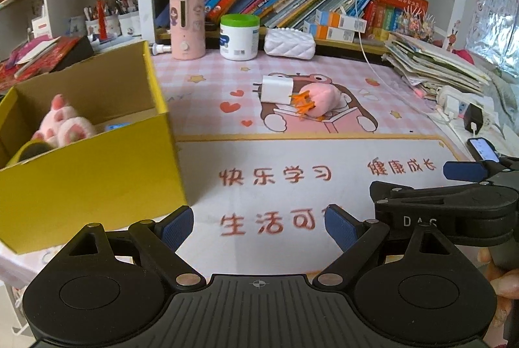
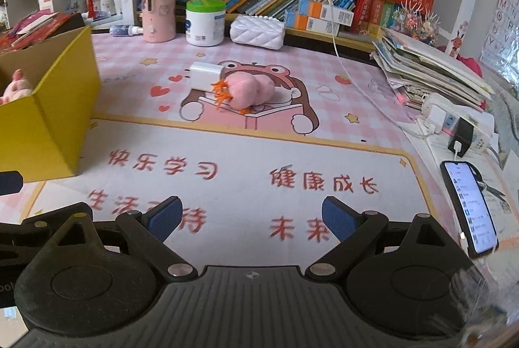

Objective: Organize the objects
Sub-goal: 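Reach both tools toward the white charger plug and pink plush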

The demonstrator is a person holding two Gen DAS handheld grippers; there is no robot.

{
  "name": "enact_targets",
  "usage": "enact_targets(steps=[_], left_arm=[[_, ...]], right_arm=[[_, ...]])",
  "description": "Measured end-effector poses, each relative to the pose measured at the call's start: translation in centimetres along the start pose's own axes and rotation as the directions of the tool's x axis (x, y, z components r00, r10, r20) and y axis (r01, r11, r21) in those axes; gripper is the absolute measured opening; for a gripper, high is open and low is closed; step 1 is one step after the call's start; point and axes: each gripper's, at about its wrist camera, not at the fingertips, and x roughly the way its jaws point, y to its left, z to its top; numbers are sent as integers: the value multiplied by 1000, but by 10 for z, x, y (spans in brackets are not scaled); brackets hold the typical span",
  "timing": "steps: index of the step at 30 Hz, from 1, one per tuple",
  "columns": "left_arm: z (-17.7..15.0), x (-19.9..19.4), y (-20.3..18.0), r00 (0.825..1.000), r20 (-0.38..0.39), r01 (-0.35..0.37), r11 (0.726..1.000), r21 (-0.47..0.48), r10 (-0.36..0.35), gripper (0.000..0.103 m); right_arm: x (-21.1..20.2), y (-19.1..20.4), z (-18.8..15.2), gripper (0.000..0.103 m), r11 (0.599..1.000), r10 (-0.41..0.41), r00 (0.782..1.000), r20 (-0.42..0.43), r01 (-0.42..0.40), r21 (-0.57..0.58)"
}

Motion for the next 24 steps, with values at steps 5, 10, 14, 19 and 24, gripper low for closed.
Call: enact_targets(steps=[5, 10, 14, 19, 24], left_arm=[[15, 18, -13, 1000, -7, -15, 1000, -3, 15, 90], [28, 32, -23, 999, -11, -39, 999, -15, 39, 90], [39, 43, -29, 998, -12, -65, 998, -22, 65, 90], [49, 55, -34, 995, -12, -97, 995, -32, 97, 90], [61, 66, -35, 993, -12, -119, 992, -41, 118, 90]], right_arm=[[20, -17, 15, 93, 1000, 14, 1000, -9, -14, -1], [39, -31, 30, 93, 999, 35, 999, -10, -35, -11], [53, -40, 41, 93, 998, 57, 998, -8, -58, -17], [69, -48, 54, 93, 996, 90, 996, -7, -90, -29], [87, -54, 68, 91, 990, 139, 990, -2, -139, -37]])
